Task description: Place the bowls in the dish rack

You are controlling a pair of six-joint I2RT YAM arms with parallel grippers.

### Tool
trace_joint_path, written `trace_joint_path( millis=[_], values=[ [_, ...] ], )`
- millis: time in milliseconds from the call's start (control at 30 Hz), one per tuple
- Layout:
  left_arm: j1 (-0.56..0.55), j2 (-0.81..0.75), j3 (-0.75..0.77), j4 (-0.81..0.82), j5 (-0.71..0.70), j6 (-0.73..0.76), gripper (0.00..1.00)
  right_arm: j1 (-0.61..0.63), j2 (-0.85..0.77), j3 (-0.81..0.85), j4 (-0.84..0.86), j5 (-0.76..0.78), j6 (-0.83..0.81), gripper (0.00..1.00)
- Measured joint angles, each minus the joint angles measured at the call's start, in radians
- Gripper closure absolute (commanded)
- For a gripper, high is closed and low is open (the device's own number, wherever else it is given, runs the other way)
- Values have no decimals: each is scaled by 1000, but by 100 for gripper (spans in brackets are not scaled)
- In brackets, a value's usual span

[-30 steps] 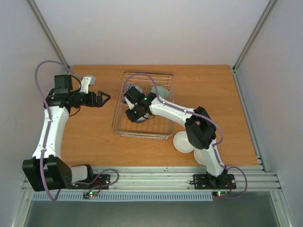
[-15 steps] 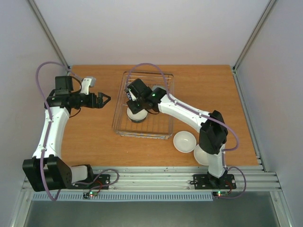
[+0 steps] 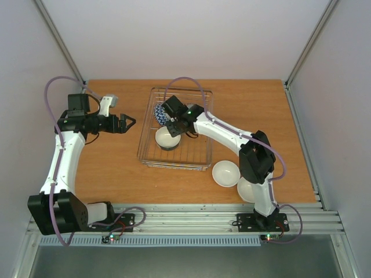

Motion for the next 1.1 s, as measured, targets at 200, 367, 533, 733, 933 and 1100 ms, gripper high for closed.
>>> trace_joint_path(
  millis=[200,367,533,733,933,1100],
  values=[
    [0,0,0,0,0,0,1,-18,46,-11,0,-6,14,61],
    [0,0,0,0,0,0,1,-18,77,-15,1,-17,25,76],
    [0,0,0,0,0,0,1,-18,97,-15,0,-20,30,87],
    [0,0,0,0,0,0,1,-27,100,-15,3,-27,35,99],
    [0,0,0,0,0,0,1,-33,73,-49,26,-29,32,99],
    [0,-8,-7,1,10,0,1,-68,-13,-119,41,-84,28,99]
  ],
)
